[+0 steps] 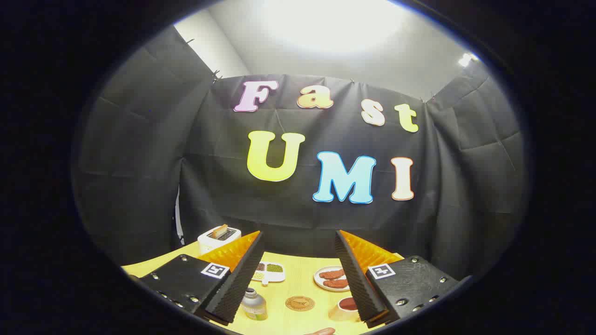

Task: Take the bottle from table, then pour the juice into the cup, finally place the bottle on the coaster

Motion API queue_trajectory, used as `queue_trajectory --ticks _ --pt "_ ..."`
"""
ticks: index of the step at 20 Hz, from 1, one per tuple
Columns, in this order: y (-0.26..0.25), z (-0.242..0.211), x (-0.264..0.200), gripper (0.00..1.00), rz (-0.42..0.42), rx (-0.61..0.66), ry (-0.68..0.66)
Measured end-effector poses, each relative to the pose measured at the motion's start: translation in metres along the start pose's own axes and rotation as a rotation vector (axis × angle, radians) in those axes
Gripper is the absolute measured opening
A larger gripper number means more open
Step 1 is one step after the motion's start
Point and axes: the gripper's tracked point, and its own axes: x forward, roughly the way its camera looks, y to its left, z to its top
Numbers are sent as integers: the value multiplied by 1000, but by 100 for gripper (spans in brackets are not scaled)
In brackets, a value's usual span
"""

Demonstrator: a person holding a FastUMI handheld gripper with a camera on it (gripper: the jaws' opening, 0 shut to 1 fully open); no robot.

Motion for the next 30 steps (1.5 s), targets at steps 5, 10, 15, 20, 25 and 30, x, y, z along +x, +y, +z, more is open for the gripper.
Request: queue_trajectory --ticks 5,10,15,20,25,30 --pt "7 1 -3 95 26 46 -9" --pt "7 -1 -2 95 11 22 -2" --pt "14 -2 -3 95 22 -3 -11" --pt "16 -7 -2 94 17 24 -3" --pt "10 -16 -1 94 -5 74 8" --pt "10 -28 1 94 -15 122 -3"
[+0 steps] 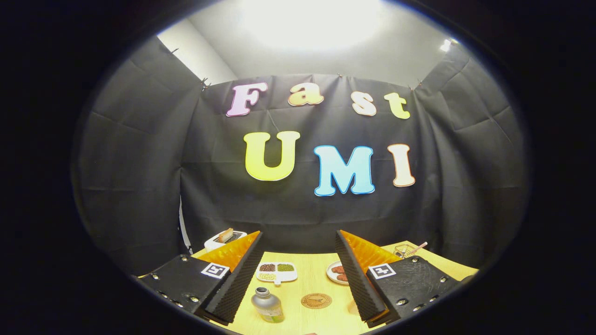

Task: Take the bottle from table, then pour the juice into the cup, finally place the bottle on the coaster

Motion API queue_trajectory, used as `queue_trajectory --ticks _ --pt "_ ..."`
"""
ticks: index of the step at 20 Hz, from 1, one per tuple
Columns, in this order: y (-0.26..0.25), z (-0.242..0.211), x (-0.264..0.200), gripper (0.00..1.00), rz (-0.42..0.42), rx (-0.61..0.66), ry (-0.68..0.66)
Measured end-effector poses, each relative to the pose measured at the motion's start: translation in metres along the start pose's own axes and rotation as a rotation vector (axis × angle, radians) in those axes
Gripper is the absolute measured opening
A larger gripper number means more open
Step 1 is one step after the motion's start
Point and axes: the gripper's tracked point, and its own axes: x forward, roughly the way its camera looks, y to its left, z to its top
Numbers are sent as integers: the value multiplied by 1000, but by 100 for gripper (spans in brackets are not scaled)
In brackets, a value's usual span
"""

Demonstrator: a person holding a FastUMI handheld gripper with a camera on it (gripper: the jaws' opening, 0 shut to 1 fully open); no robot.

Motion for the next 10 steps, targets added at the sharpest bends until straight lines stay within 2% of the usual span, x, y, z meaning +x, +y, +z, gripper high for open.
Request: queue_trajectory --ticks 4,6,10 --pt "17 -32 4 94 28 56 21" --pt "20 -57 5 94 9 46 57" --pt "49 -89 13 96 50 74 68"
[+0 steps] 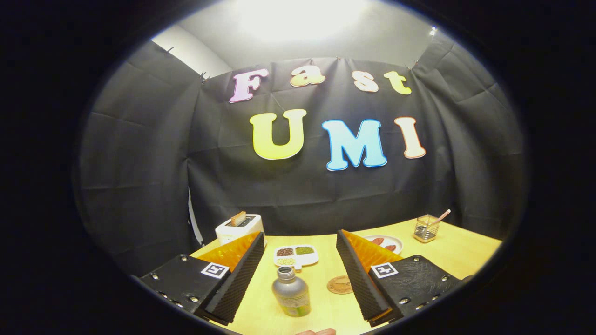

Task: Take the bottle from table, then pour the juice into the cup, finally place the bottle on the coaster

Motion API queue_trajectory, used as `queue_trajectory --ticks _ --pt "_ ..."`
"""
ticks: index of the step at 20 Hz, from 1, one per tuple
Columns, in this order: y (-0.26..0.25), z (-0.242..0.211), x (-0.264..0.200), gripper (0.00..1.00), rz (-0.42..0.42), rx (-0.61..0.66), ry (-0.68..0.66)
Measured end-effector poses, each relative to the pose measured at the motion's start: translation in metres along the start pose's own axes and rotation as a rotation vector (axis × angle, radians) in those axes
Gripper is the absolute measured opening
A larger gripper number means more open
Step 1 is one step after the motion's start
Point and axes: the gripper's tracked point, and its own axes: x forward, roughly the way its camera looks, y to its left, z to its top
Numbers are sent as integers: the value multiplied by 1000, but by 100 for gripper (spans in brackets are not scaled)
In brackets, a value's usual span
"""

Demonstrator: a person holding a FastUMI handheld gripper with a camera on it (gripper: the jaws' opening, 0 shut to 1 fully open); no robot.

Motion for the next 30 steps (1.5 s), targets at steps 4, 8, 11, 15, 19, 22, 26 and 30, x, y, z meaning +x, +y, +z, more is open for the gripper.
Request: queue_trajectory --ticks 4,8,11,15,19,22,26,30 --pt "-1 -27 12 95 -66 -54 10" --pt "8 -67 27 96 -51 -68 48" --pt "14 -88 37 95 -39 -92 62" --pt "10 -108 44 95 -47 -98 71" --pt "3 -125 50 95 -53 -70 72" --pt "4 -127 49 95 -42 -54 44" --pt "5 -142 55 93 -31 -70 76" --pt "8 -144 58 85 -13 -82 59"
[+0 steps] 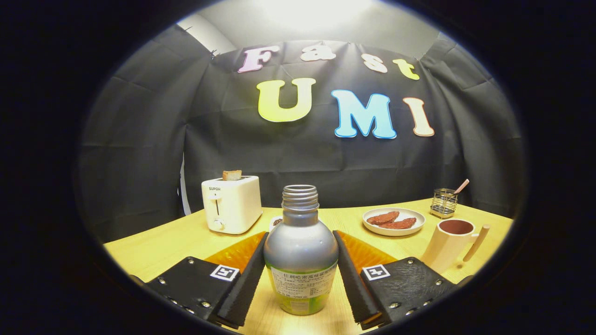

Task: Take the bottle from table, then pour the juice into the cup, finally place the bottle on the coaster

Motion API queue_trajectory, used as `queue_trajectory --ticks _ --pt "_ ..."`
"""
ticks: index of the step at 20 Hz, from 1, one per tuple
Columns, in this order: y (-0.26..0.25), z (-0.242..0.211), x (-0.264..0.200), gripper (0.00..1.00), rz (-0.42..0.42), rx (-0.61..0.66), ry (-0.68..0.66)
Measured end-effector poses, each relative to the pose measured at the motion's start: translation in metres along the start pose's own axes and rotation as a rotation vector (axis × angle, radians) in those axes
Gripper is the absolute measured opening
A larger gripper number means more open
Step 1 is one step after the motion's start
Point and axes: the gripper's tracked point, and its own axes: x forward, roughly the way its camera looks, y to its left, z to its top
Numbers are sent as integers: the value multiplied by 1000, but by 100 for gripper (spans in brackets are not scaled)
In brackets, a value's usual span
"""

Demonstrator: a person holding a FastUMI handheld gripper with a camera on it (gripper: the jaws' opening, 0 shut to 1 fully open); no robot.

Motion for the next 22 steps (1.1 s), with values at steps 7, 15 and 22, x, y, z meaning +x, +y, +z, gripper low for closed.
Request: queue_trajectory --ticks 7,15,22 --pt "2 -2 3 77 18 10 -28" --pt "-12 24 -6 75 6 49 -31" --pt "-48 45 -7 75 4 216 -50"
